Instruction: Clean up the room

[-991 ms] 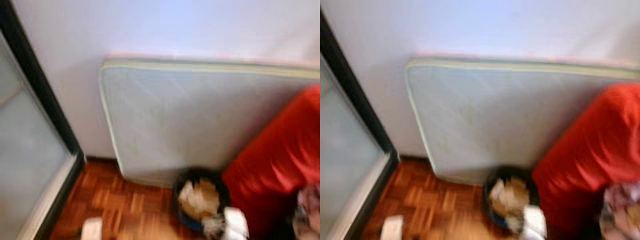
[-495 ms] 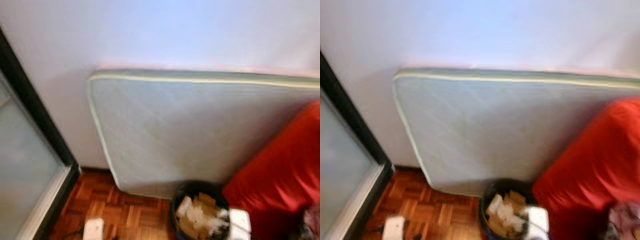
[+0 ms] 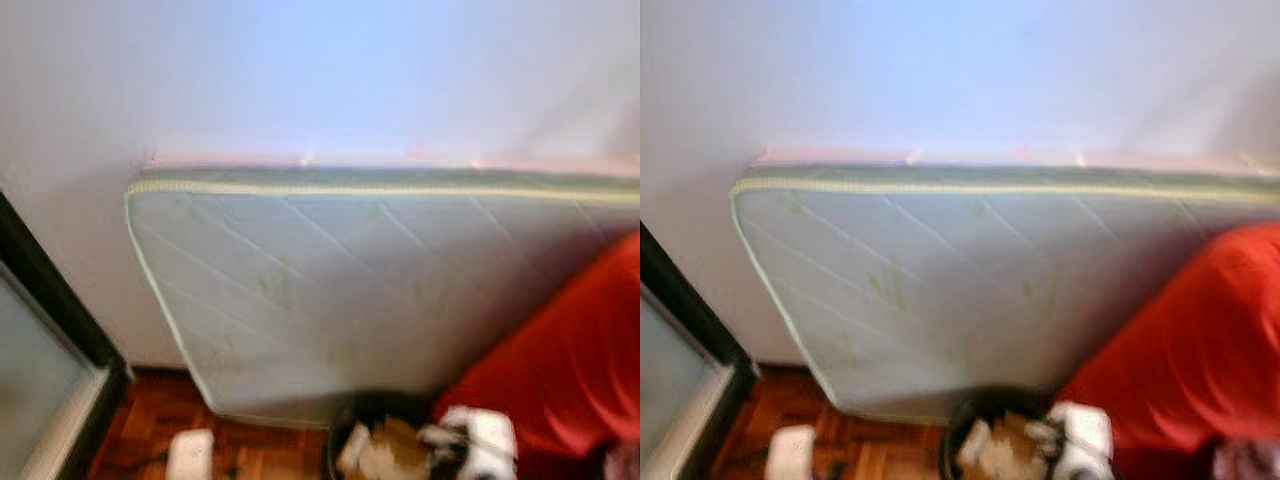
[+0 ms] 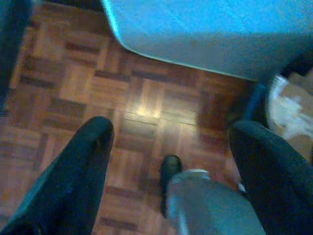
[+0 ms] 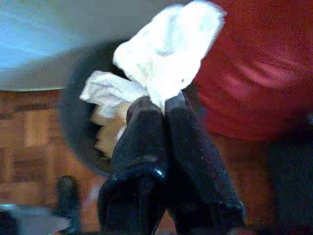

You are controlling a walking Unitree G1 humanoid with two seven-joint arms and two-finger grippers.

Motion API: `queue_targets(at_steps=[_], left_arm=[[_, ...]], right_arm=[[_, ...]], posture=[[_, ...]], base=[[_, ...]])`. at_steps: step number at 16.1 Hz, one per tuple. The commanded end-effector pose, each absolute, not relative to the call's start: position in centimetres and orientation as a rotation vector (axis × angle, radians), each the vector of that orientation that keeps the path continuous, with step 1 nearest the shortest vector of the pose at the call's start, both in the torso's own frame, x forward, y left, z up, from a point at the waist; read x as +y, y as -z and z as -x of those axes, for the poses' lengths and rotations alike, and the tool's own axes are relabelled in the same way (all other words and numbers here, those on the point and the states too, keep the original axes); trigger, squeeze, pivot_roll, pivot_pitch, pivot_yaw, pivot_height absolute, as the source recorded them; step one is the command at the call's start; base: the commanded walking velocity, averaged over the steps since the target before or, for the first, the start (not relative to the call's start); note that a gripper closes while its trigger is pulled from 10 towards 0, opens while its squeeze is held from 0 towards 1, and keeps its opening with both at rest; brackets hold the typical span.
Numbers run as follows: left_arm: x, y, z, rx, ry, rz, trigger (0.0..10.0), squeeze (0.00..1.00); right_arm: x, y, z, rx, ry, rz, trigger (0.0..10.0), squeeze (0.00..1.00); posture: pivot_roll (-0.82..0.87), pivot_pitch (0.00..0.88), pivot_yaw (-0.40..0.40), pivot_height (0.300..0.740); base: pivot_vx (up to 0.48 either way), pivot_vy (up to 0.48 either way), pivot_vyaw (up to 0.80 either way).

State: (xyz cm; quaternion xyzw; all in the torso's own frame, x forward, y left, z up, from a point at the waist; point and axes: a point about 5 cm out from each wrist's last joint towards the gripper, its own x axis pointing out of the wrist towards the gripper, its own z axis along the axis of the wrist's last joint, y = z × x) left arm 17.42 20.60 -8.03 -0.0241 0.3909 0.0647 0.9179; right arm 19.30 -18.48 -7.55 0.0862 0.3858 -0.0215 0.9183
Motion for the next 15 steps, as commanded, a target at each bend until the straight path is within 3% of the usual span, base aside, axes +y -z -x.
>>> queue_targets(at_steps=[1,7,8,10,15], left_arm=[[20.2,8.1,-17.2,0.787,-0.121,0.057,10.0,0.0],[20.2,7.4,-17.5,0.671,-0.138,0.073,10.0,0.0],[19.9,5.4,-20.2,0.51,-0.144,0.081,10.0,0.0],[19.8,-1.0,-23.9,0.046,-0.119,-0.098,10.0,0.0],[20.4,-3.8,-24.0,-0.019,-0.12,-0.092,10.0,0.0]], right_arm=[[-18.5,7.2,-19.8,0.765,0.039,-0.173,10.0,0.0],[-17.1,5.0,-23.0,0.573,-0.047,-0.193,10.0,0.0],[-17.4,3.7,-23.9,0.455,-0.065,-0.203,10.0,0.0],[-17.6,2.9,-24.5,0.377,-0.073,-0.206,10.0,0.0],[-16.5,-0.5,-25.7,0.144,-0.119,-0.187,10.0,0.0]], posture=[[0.04,0.014,-0.01,0.74],[0.04,0.02,-0.014,0.74],[0.04,0.01,-0.016,0.74],[0.04,0.006,-0.016,0.74],[0.05,0.0,-0.022,0.74]], base=[[0.0,0.0,0.0],[0.0,0.0,0.0],[0.0,0.0,0.0],[0.0,0.0,0.0],[0.0,0.0,0.0]])
